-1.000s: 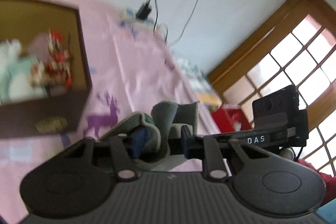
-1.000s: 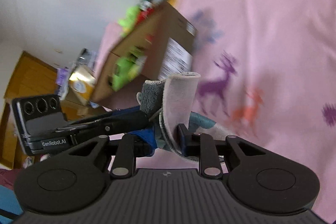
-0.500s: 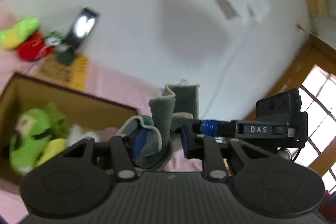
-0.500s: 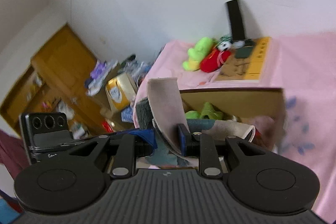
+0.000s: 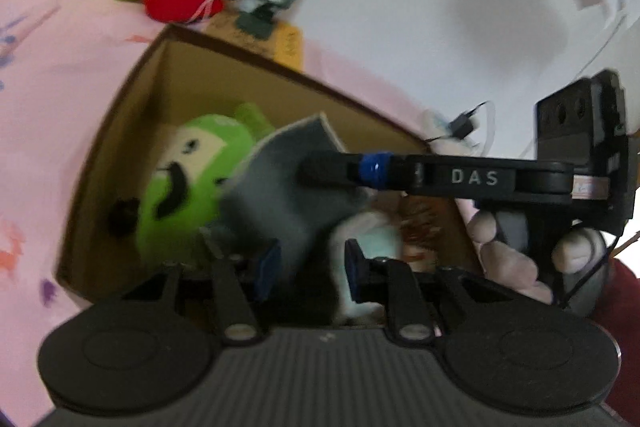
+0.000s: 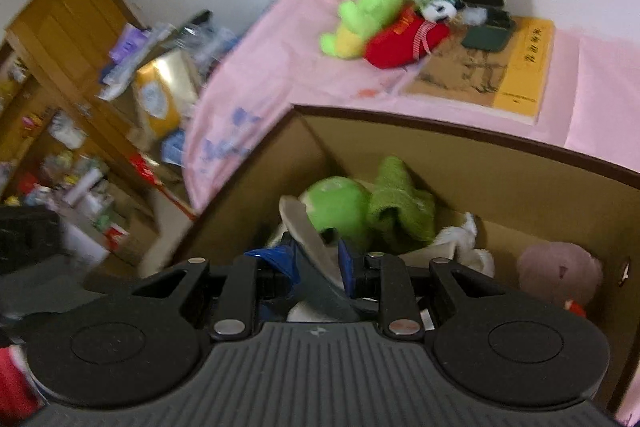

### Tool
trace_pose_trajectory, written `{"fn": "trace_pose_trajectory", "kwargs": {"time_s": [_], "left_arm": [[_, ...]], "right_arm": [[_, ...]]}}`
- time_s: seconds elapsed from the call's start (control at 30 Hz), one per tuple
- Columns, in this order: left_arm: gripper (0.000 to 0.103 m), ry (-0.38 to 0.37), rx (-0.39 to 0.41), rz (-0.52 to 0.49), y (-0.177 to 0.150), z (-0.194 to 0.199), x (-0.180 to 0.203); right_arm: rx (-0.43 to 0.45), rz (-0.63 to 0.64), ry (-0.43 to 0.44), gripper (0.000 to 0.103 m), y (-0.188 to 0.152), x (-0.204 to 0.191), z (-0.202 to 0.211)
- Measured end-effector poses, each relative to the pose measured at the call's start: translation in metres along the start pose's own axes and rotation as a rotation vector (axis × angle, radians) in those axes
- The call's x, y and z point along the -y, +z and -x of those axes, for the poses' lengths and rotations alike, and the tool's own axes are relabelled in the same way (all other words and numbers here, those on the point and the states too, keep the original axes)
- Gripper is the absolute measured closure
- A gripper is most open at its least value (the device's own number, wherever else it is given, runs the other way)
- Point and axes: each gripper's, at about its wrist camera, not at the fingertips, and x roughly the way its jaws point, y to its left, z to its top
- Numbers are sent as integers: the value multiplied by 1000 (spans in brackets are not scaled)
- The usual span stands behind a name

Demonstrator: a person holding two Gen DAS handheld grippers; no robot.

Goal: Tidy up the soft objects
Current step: 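Carry the towel with the right gripper over the box, then lower the towel into the box and open the right gripper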

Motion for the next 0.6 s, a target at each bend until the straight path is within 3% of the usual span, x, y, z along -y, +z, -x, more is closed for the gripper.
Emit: {"fn": "trace_pose_trajectory", "kwargs": {"time_s": [0.13,0.3,0.5,0.6], "left_arm": [[82,99,-32,-29,10,-8,-8],[81,127,-16,-81,15,6,-19],[79,83,-28,-196,13,23,-6],[77,5,-52,-249,10,26,5]], "right_arm": [[-6,-29,-79,98,1,7,-12],[46,-126,-137,98,7,26,-11],[116,-191,-134,96,8,39,15],[108,-147,-130,96,-1,33,36]]}}
